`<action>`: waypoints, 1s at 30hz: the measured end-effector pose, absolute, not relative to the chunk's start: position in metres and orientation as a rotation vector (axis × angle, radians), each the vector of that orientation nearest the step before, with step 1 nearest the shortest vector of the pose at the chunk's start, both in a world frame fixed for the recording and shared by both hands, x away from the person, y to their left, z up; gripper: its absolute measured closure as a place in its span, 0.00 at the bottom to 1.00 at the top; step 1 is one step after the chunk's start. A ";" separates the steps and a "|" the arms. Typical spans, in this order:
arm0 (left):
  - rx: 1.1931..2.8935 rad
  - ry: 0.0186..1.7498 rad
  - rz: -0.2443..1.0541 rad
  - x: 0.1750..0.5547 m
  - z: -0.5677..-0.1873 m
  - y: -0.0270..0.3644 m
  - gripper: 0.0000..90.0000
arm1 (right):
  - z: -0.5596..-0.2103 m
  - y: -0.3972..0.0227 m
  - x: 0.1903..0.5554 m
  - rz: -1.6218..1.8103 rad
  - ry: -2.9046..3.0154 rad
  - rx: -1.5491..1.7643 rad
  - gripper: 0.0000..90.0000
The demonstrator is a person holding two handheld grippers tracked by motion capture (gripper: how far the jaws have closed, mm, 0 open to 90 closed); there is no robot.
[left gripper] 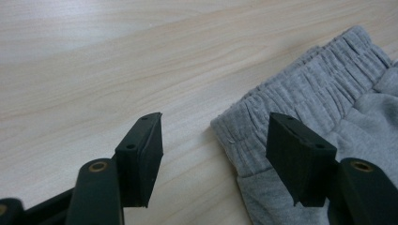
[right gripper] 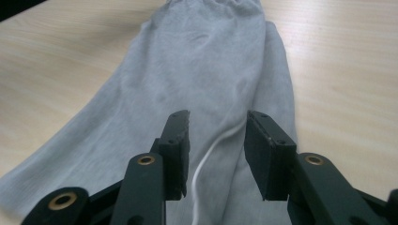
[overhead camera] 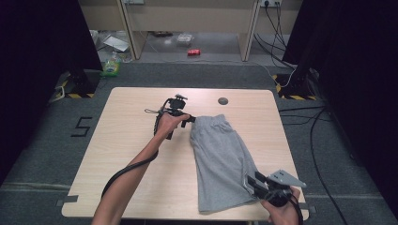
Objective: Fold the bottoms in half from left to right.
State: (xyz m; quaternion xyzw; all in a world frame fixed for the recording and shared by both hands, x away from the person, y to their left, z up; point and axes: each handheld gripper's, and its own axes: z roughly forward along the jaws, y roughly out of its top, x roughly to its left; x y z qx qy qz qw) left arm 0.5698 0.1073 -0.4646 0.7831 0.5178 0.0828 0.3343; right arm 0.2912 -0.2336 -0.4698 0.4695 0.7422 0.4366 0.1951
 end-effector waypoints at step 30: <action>2.039 1.344 0.173 0.566 -0.470 0.108 0.35 | -0.495 -0.239 0.413 0.991 2.190 1.482 0.82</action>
